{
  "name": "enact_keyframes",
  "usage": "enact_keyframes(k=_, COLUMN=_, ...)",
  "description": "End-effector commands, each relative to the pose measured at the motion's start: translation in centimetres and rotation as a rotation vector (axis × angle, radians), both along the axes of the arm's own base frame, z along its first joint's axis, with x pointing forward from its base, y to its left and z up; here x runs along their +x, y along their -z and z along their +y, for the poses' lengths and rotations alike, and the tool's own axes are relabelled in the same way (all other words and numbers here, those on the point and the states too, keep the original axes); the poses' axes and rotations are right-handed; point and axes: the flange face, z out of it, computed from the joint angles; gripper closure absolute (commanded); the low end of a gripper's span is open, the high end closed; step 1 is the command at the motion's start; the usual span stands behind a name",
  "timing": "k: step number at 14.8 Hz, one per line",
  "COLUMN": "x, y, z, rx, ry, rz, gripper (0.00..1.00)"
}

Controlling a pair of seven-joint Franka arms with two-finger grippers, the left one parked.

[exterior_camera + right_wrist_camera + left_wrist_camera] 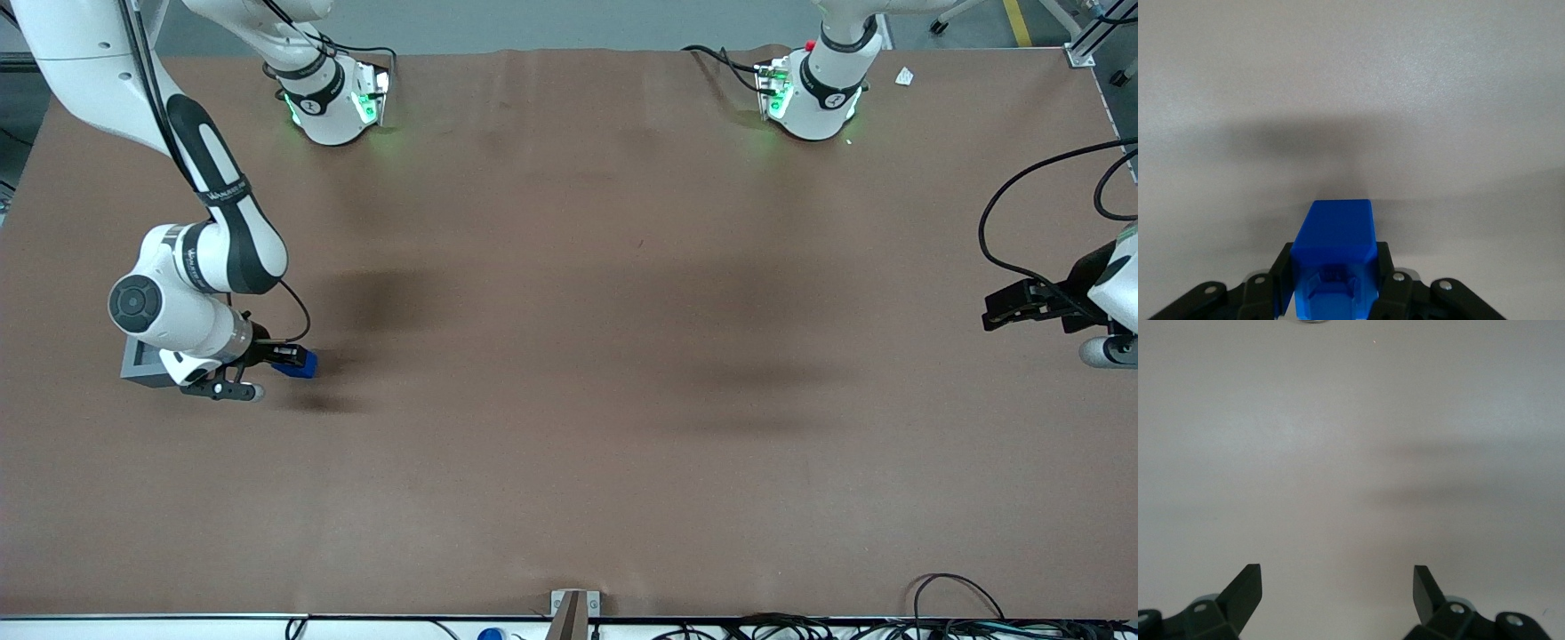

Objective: Insert blue part into gray base with right arm
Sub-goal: 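Close the right gripper on the blue block and lift it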

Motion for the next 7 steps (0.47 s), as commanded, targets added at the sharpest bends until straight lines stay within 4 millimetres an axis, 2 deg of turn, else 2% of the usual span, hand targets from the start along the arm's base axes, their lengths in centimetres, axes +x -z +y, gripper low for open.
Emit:
enact_keyframes(k=1, x=-0.2, y=-0.8, z=-0.2, rx=-0.003, ry=0.017, rz=-0.007, gripper=0.96)
enact_keyframes(k=2, x=0.1, y=-1.3, z=-0.3, rx=-0.003, ry=0.018, rz=0.004, gripper=0.98)
enact_keyframes(k=4, x=1.0, y=-3.8, z=-0.5, rx=-0.004, ry=0.001, rz=0.046, gripper=0.99)
enact_keyframes(k=5, x=1.5, y=-5.7, z=-1.6, rx=-0.005, ry=-0.001, rz=0.055, gripper=0.99)
enact_keyframes(k=7, x=2.2, y=-8.0, z=-4.7, rx=-0.002, ry=-0.060, rz=0.074, gripper=1.00)
